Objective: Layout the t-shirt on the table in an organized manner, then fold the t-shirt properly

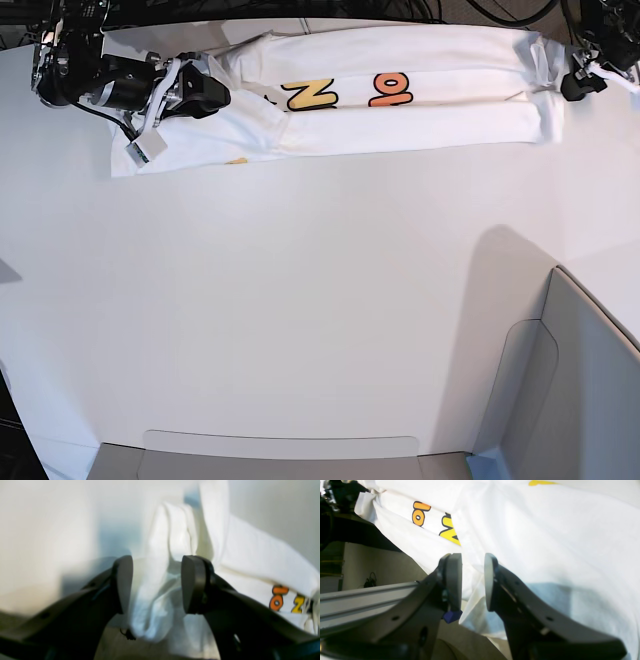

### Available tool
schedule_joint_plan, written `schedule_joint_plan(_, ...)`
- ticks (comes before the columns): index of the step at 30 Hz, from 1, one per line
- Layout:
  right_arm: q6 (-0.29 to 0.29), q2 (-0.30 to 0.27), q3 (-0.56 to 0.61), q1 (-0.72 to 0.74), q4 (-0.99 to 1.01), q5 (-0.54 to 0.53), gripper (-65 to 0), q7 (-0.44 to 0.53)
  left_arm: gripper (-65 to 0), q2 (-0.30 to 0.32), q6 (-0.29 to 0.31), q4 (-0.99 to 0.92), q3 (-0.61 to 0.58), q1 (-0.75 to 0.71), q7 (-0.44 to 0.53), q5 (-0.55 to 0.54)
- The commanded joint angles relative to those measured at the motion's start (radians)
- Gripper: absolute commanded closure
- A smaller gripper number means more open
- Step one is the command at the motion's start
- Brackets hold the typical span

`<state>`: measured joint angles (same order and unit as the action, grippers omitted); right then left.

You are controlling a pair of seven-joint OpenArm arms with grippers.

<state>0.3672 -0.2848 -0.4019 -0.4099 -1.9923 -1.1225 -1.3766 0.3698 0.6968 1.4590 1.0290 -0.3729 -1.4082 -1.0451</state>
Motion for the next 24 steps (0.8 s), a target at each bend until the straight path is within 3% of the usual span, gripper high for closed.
schedule_joint_plan(1,0.002,-0.009,-0.002,0.003,-0.009,-0.02,-16.1,0.012,-34.7,0.021,0.001,0.013,0.018,-0.004,0.012,-0.022)
schedule_joint_plan(11,0.003,-0.009,-0.001,0.007,0.063,-0.023,-16.1,0.012,-37.2,0.016,0.001,0.013,0.01,-0.004,0.012,-0.027)
schedule_joint_plan(17,0.003,-0.012,-0.001,0.007,0.064,-0.023,-16.1,0.012,-37.2,0.016,0.001,0.013,-0.059,-0.004,0.012,-0.168)
schedule_joint_plan(24,0.003,-0.014,-0.001,0.003,0.064,-0.021,-16.1,0.012,-37.3,0.016,0.001,0.013,-0.059,-0.004,0.012,-0.177)
